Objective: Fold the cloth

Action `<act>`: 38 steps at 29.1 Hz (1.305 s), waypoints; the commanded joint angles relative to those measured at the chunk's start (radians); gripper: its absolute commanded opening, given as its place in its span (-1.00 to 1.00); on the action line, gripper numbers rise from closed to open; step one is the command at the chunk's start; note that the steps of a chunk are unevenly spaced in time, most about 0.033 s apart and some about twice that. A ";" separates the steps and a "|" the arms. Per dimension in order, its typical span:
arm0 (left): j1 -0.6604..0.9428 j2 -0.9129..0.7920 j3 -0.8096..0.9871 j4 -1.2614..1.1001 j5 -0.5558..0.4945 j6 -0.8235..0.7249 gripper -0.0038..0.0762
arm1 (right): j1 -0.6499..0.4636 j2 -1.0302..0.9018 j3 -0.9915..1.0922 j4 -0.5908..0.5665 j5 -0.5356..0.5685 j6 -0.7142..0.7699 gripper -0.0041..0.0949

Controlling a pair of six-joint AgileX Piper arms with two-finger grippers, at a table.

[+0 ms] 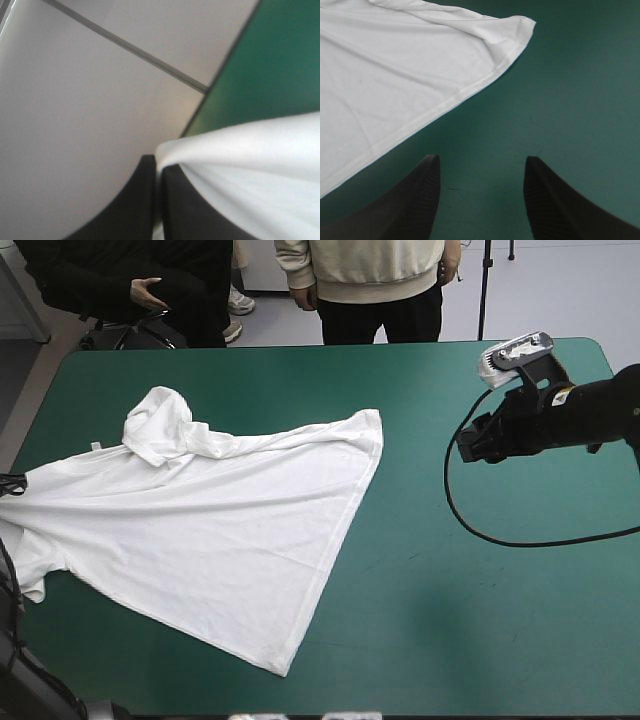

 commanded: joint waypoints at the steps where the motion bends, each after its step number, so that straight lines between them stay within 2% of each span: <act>1: 0.039 0.030 -0.120 0.012 0.012 0.005 -0.95 | -0.006 -0.029 -0.021 0.029 -0.042 -0.013 0.06; 8: 0.036 0.091 -0.197 -0.070 0.014 0.023 -0.94 | -0.006 -0.029 -0.021 0.029 -0.036 -0.027 0.06; 11: 0.036 0.082 -0.205 -0.097 0.025 0.049 -0.79 | -0.006 -0.029 -0.021 0.031 -0.018 -0.027 0.07; 13: 0.040 0.065 -0.213 -0.131 0.038 0.083 -0.47 | -0.006 -0.030 -0.021 0.029 -0.011 -0.027 0.12; 16: 0.040 0.031 -0.225 -0.156 0.056 0.095 0.20 | -0.006 -0.037 -0.021 0.029 -0.009 -0.027 0.20; 18: 0.040 0.002 -0.231 -0.163 0.059 0.092 0.55 | -0.006 -0.045 -0.021 0.026 -0.008 -0.032 0.26; 19: 0.040 -0.017 -0.233 -0.174 0.066 0.088 0.65 | -0.006 -0.049 -0.021 0.024 -0.008 -0.032 0.27; 21: 0.040 -0.060 -0.233 -0.244 0.075 0.094 0.67 | -0.006 -0.057 -0.021 0.021 -0.001 -0.032 0.27; 23: 0.038 -0.101 -0.233 -0.348 0.103 0.128 0.61 | -0.006 -0.064 -0.021 0.010 -0.001 -0.032 0.27; 27: 0.020 -0.201 -0.205 -0.600 0.128 0.304 0.42 | -0.006 -0.081 -0.021 -0.006 -0.001 -0.024 0.27; 31: -0.036 -0.318 -0.201 -0.685 0.145 0.385 0.29 | -0.006 -0.103 -0.021 -0.010 -0.001 -0.020 0.26; 34: -0.127 -0.408 -0.201 -0.739 0.173 0.464 0.27 | -0.006 -0.121 -0.021 -0.013 -0.001 -0.017 0.26; 37: -0.266 -0.486 -0.201 -0.745 0.250 0.541 0.27 | -0.006 -0.129 -0.021 -0.013 -0.001 -0.015 0.26; 38: -0.365 -0.519 -0.201 -0.744 0.361 0.543 0.27 | -0.006 -0.130 -0.021 -0.013 -0.001 -0.008 0.26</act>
